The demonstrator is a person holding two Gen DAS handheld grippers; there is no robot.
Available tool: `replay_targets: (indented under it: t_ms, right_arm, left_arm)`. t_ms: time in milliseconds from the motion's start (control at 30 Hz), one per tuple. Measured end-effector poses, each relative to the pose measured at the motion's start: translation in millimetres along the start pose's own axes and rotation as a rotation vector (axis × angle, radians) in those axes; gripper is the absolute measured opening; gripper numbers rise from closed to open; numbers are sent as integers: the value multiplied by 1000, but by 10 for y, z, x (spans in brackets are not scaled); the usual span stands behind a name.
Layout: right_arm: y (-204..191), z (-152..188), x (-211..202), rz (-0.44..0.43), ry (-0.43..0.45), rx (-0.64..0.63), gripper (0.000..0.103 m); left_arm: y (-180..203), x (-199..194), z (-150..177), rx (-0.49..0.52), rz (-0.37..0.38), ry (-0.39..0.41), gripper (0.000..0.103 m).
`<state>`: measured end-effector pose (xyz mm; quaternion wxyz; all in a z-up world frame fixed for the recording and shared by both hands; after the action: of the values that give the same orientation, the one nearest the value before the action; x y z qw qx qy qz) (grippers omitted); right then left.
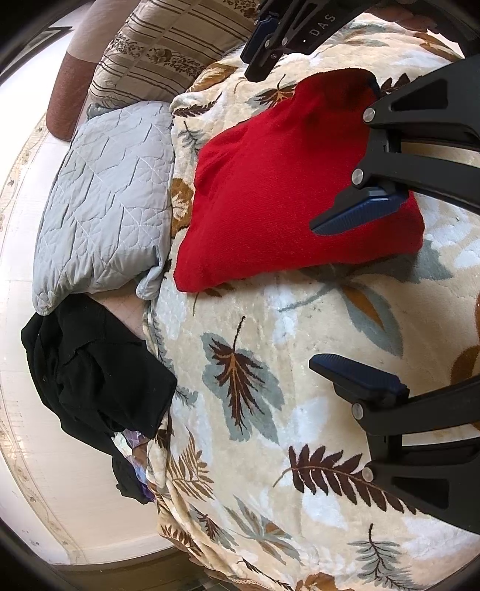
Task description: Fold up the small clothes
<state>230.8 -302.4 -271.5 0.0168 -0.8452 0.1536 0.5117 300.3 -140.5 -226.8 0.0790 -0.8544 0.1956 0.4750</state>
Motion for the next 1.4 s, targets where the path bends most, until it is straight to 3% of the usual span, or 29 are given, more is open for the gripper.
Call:
replay_targets:
  t_ms: [1067,1400]
  right_arm:
    - [134,-10,-20,42,29,26,32]
    - [275,14,71,13,3,77,32]
  left_arm:
    - [93,3,-73,-1,21,18,68]
    - [46,-1,-93,-18,30,20,68]
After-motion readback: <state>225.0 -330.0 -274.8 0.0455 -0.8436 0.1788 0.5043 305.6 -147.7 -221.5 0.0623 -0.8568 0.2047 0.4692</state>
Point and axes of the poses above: each gripper's, at about its wrist camera, not at the fingertips, and x roughly the way its jaws point, y to its right, z to its underside, the point moved 4 cm from there along x, roughly the way its jaws point, and after that the axes turned 10 degrees about -y, right-handed, at the moved point
